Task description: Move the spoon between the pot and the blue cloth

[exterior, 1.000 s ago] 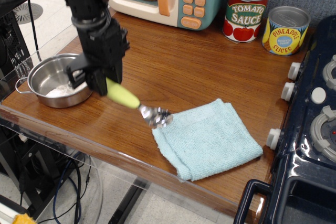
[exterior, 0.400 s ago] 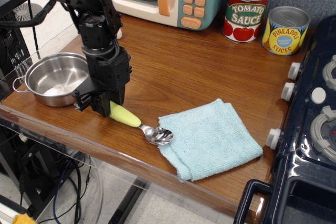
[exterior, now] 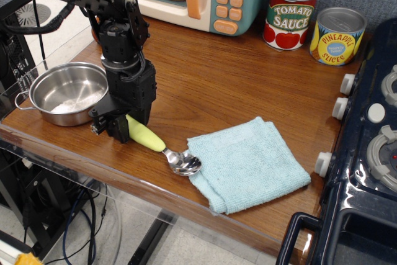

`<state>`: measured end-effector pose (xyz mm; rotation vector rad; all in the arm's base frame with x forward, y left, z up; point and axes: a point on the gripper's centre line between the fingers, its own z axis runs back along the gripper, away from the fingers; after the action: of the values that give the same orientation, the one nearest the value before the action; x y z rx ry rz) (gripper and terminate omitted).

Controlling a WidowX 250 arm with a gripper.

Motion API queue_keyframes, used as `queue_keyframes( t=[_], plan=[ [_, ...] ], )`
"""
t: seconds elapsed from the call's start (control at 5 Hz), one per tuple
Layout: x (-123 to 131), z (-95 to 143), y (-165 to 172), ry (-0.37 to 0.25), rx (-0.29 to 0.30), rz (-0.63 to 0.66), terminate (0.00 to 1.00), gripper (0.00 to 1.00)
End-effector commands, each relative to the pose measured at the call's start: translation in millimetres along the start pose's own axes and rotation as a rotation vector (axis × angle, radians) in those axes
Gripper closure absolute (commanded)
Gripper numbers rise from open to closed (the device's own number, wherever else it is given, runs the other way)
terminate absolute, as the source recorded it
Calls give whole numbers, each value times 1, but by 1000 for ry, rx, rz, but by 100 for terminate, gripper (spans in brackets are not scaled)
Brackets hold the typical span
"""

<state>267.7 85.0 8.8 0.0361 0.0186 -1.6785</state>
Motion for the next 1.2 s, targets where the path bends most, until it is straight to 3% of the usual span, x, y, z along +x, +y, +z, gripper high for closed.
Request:
queue_keyframes(
  t=[0.0, 0.6, 1.0],
  plan=[
    [-17, 24, -4, -6, 53, 31, 0, 0],
    [-20, 75, 3, -71, 151, 38, 0, 0],
    [-17, 85, 3, -104, 145, -25, 0, 0]
  ],
)
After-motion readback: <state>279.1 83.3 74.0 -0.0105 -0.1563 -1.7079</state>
